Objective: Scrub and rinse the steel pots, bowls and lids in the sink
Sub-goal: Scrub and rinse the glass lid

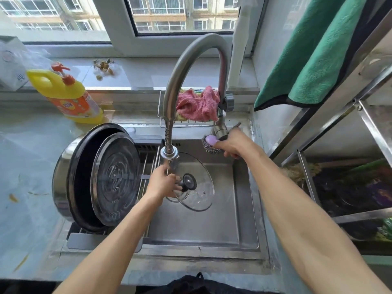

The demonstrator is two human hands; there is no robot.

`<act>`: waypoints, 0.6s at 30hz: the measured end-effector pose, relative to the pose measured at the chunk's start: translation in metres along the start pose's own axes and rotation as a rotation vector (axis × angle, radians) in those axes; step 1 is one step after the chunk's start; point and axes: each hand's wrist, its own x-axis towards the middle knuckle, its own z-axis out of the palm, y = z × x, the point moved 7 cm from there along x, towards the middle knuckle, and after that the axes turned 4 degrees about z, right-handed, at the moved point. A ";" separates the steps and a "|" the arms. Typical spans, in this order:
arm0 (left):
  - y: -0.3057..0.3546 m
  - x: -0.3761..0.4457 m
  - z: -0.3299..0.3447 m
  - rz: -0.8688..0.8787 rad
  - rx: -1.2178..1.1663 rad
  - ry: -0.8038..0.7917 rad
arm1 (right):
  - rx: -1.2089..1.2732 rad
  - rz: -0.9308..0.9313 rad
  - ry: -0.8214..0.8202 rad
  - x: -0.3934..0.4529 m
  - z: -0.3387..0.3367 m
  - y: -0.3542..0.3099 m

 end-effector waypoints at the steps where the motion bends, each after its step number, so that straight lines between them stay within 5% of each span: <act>1: -0.001 0.000 0.001 0.013 0.029 0.000 | -0.013 -0.010 -0.002 -0.002 0.002 0.003; 6: 0.016 -0.011 0.019 0.227 0.674 -0.025 | -0.188 0.026 -0.017 -0.022 0.020 0.033; 10: 0.010 -0.012 0.020 0.155 0.565 -0.018 | -0.200 0.061 0.001 -0.046 0.039 0.064; 18: 0.000 -0.016 0.032 0.217 0.703 -0.016 | -0.008 0.021 0.208 -0.094 0.060 0.102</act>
